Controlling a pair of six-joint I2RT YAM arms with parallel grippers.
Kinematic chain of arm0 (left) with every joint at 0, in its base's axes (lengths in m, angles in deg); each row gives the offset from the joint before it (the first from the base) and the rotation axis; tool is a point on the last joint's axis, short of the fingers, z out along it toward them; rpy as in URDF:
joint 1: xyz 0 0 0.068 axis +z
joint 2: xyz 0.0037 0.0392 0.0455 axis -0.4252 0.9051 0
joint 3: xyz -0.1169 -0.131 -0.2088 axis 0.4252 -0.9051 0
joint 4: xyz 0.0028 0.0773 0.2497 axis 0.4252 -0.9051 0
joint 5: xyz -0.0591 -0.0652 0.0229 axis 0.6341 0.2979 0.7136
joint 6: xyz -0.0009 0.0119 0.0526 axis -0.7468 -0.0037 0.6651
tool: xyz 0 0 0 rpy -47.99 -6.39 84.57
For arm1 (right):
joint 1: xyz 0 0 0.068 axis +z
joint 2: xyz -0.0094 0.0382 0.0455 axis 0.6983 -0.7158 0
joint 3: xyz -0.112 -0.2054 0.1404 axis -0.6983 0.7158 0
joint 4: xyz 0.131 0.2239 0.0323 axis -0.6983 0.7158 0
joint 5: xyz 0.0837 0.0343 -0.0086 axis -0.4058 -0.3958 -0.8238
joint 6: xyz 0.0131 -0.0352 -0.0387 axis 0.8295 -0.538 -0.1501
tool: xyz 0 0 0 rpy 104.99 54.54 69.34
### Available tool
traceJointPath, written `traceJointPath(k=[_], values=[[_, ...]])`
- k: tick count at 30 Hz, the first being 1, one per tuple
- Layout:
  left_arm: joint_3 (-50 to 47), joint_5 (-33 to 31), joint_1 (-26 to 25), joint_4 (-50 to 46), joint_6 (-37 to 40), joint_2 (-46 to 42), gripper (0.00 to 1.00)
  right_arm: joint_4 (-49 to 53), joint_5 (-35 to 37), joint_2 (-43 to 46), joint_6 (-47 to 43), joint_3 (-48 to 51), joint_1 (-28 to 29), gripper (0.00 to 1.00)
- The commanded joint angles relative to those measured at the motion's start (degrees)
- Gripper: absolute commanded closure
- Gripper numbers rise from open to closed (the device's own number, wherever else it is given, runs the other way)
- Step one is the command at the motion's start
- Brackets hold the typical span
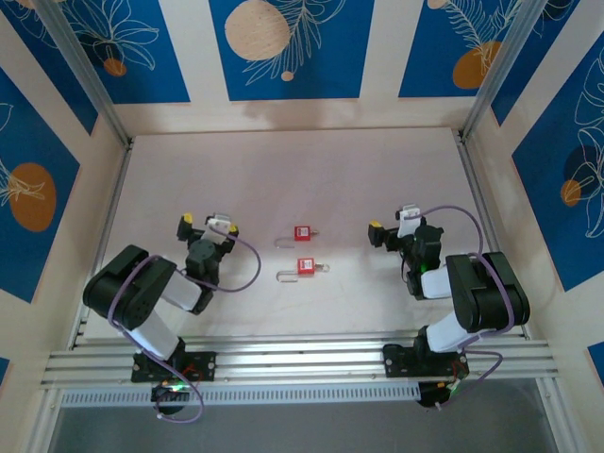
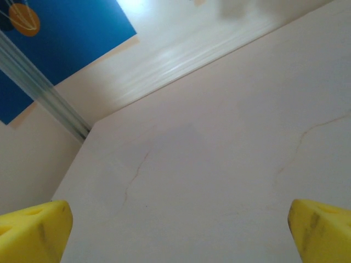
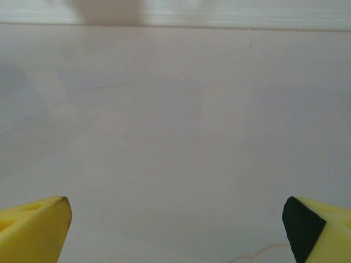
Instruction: Unlock with the key
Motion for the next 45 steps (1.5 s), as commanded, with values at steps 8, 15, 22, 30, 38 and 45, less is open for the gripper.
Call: traceJointPath(k=[8, 15, 22, 30, 38, 45], values=[[-2.2, 10.2, 1.0, 2.5, 0.0, -2.5, 0.0, 4.1, -0.3, 0.5, 0.8, -3.9, -0.4, 0.01], [2.2, 5.4, 2.8, -6.6, -3.5, -4.1, 0.0, 9.7, 1.5, 0.2, 3.6, -7.1, -1.9, 0.01], [2.9, 3.8, 3.3, -7.6, -4.4, -4.0, 0.0, 11.0, 1.4, 0.1, 5.7, -7.8, -3.4, 0.01], [0.6, 0.8, 3.2, 0.1, -4.8, -2.0, 0.0, 13.8, 1.7, -0.2, 4.9, -9.4, -2.7, 0.01], [0.1, -1.6, 3.1, 3.5, -5.1, -0.6, 0.0, 13.7, 2.0, -0.2, 4.8, -9.4, -2.6, 0.01], [-0.7, 0.0, 3.5, 3.5, -6.0, -1.2, 0.0, 13.8, 2.1, -0.2, 4.7, -9.5, -2.5, 0.01]])
